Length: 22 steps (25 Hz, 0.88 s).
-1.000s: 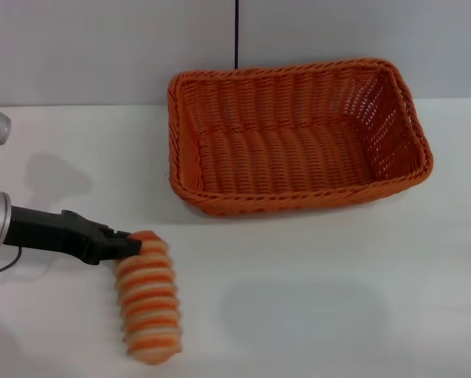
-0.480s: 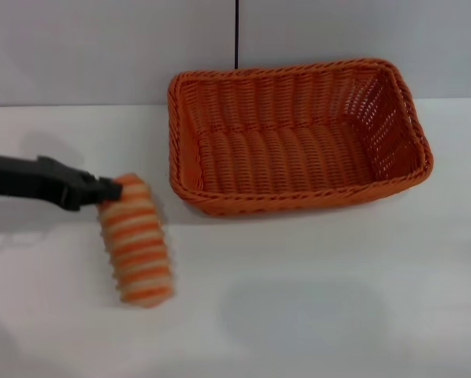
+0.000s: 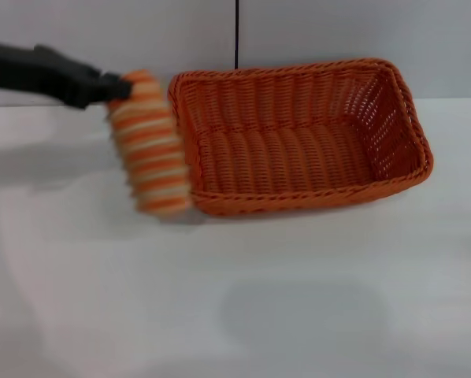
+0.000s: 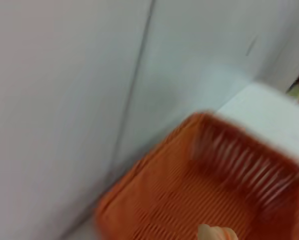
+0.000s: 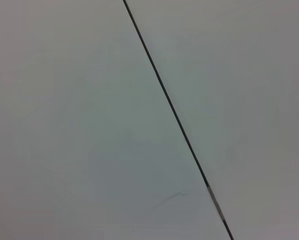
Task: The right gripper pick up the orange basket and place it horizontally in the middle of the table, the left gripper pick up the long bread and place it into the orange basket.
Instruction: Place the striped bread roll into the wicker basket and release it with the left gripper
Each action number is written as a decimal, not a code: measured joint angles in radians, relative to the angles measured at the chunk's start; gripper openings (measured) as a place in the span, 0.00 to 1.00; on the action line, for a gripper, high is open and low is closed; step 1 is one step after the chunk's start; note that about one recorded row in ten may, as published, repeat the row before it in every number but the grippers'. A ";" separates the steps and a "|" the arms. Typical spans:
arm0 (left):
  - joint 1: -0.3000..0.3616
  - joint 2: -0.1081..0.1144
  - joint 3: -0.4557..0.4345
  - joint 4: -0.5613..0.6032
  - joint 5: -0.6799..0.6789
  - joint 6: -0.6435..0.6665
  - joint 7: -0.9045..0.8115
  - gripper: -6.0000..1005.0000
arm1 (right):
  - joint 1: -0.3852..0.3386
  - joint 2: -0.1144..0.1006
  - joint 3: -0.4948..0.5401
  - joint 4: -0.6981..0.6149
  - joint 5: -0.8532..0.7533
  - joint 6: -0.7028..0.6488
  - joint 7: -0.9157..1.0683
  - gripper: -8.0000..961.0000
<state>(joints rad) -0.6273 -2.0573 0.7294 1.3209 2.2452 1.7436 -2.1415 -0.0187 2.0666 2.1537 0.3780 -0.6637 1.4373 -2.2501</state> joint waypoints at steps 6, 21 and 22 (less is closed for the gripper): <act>-0.079 -0.004 0.007 -0.011 -0.090 -0.007 -0.054 0.10 | 0.015 0.002 0.000 -0.008 -0.006 0.004 0.000 0.70; 0.046 -0.013 0.599 -0.136 -0.601 -0.613 0.074 0.09 | 0.017 0.006 0.000 -0.025 -0.004 0.087 0.007 0.70; 0.046 -0.013 0.599 -0.136 -0.601 -0.613 0.074 0.09 | 0.019 0.006 0.000 -0.032 -0.003 0.091 0.007 0.70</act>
<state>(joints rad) -0.5814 -2.0707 1.3282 1.1845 1.6446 1.1310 -2.0678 0.0005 2.0721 2.1538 0.3465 -0.6666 1.5286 -2.2426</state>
